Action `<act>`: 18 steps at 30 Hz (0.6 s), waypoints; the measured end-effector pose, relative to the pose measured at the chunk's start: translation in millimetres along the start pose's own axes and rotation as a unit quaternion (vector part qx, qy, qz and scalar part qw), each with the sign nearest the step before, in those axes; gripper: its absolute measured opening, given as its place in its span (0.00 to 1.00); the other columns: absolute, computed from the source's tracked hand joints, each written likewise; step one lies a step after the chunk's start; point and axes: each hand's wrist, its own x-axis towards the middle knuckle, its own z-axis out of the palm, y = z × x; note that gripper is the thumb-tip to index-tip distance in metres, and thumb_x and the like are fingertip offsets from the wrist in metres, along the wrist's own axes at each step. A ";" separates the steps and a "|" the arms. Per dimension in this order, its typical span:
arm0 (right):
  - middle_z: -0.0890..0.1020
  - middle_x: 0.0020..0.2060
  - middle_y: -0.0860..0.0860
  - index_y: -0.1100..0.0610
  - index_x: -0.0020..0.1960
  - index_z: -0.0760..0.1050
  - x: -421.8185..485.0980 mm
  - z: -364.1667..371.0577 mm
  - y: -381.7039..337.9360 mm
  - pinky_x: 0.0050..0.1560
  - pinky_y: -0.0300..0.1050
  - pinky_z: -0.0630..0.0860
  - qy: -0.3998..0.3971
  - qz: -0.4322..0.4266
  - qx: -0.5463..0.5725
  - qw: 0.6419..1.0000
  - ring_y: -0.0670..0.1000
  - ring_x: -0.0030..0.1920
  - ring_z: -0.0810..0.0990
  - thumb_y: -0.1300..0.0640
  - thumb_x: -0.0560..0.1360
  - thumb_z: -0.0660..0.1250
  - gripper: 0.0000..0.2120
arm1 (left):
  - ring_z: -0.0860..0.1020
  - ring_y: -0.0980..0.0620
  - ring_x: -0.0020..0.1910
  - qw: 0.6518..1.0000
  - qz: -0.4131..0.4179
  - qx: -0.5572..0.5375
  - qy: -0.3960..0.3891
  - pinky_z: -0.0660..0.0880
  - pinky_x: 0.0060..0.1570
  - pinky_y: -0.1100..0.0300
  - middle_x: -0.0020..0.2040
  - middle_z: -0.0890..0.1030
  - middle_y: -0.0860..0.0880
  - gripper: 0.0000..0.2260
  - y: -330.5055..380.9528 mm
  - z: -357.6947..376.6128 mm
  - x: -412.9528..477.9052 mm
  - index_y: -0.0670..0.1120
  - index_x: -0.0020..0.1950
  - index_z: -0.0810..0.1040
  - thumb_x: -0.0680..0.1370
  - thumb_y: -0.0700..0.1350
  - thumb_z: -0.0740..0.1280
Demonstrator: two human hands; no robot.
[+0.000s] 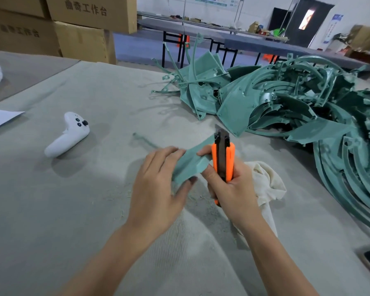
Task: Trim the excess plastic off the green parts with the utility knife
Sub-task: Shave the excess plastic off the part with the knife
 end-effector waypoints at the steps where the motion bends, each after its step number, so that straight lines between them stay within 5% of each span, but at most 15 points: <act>1: 0.71 0.25 0.40 0.43 0.53 0.78 -1.2 2.4 -2.1 0.25 0.35 0.67 -0.020 -0.004 0.025 0.999 0.44 0.22 0.67 0.53 0.78 0.67 0.07 | 0.75 0.49 0.58 1.000 0.000 0.005 0.005 0.73 0.60 0.52 0.58 0.79 0.49 0.20 -3.0 0.7 -0.8 0.42 0.63 0.78 0.72 0.41 0.74; 3: 0.72 0.26 0.40 0.44 0.55 0.79 -1.9 5.4 -5.6 0.24 0.37 0.67 -0.050 -0.003 0.065 0.997 0.45 0.22 0.67 0.54 0.78 0.66 0.08 | 0.79 0.50 0.54 1.000 -0.006 0.000 0.013 0.77 0.54 0.53 0.55 0.82 0.49 0.20 -9.2 -0.3 -1.6 0.43 0.62 0.79 0.71 0.34 0.71; 4: 0.74 0.28 0.41 0.44 0.58 0.78 -1.5 5.9 -7.2 0.24 0.38 0.67 -0.057 0.001 0.081 0.995 0.46 0.22 0.67 0.55 0.78 0.66 0.10 | 0.80 0.53 0.49 1.000 -0.009 0.002 0.027 0.76 0.51 0.62 0.51 0.83 0.50 0.20 -10.0 -1.5 -0.9 0.44 0.61 0.80 0.70 0.34 0.70; 6: 0.78 0.37 0.46 0.44 0.64 0.75 -0.2 4.0 -9.1 0.25 0.41 0.68 -0.041 0.020 0.119 0.992 0.47 0.24 0.68 0.58 0.78 0.66 0.17 | 0.76 0.56 0.40 0.996 -0.026 0.011 0.082 0.66 0.42 0.79 0.39 0.83 0.52 0.13 -6.8 -3.4 1.7 0.43 0.53 0.83 0.70 0.34 0.71; 8: 0.78 0.42 0.48 0.44 0.63 0.72 1.2 -0.7 -9.7 0.27 0.41 0.69 0.002 0.052 0.139 0.989 0.48 0.26 0.69 0.57 0.77 0.66 0.17 | 0.73 0.62 0.35 0.987 -0.060 -0.014 0.151 0.61 0.36 0.84 0.34 0.77 0.55 0.06 -2.9 -4.3 4.6 0.42 0.43 0.76 0.72 0.36 0.72; 12: 0.79 0.40 0.46 0.50 0.52 0.65 2.2 -9.4 -3.8 0.29 0.39 0.71 0.044 0.085 0.066 0.993 0.47 0.29 0.73 0.55 0.78 0.63 0.07 | 0.72 0.60 0.32 0.964 -0.149 -0.107 0.192 0.69 0.29 0.68 0.34 0.74 0.62 0.14 0.5 -2.0 4.7 0.48 0.50 0.64 0.77 0.40 0.70; 15: 0.79 0.40 0.51 0.46 0.51 0.69 2.6 -6.5 -3.4 0.27 0.41 0.73 0.022 0.057 -0.008 0.998 0.48 0.28 0.76 0.55 0.78 0.63 0.05 | 0.68 0.65 0.23 0.955 -0.177 -0.163 0.174 0.61 0.26 0.76 0.25 0.72 0.61 0.08 0.7 -2.5 5.6 0.55 0.46 0.74 0.77 0.43 0.71; 18: 0.81 0.42 0.51 0.45 0.56 0.74 3.5 -2.4 -7.3 0.28 0.46 0.78 0.022 0.025 -0.015 0.999 0.52 0.30 0.81 0.56 0.78 0.65 0.09 | 0.71 0.63 0.24 0.941 -0.176 -0.222 0.183 0.64 0.26 0.75 0.25 0.72 0.60 0.11 10.0 -8.8 8.8 0.67 0.33 0.77 0.73 0.54 0.72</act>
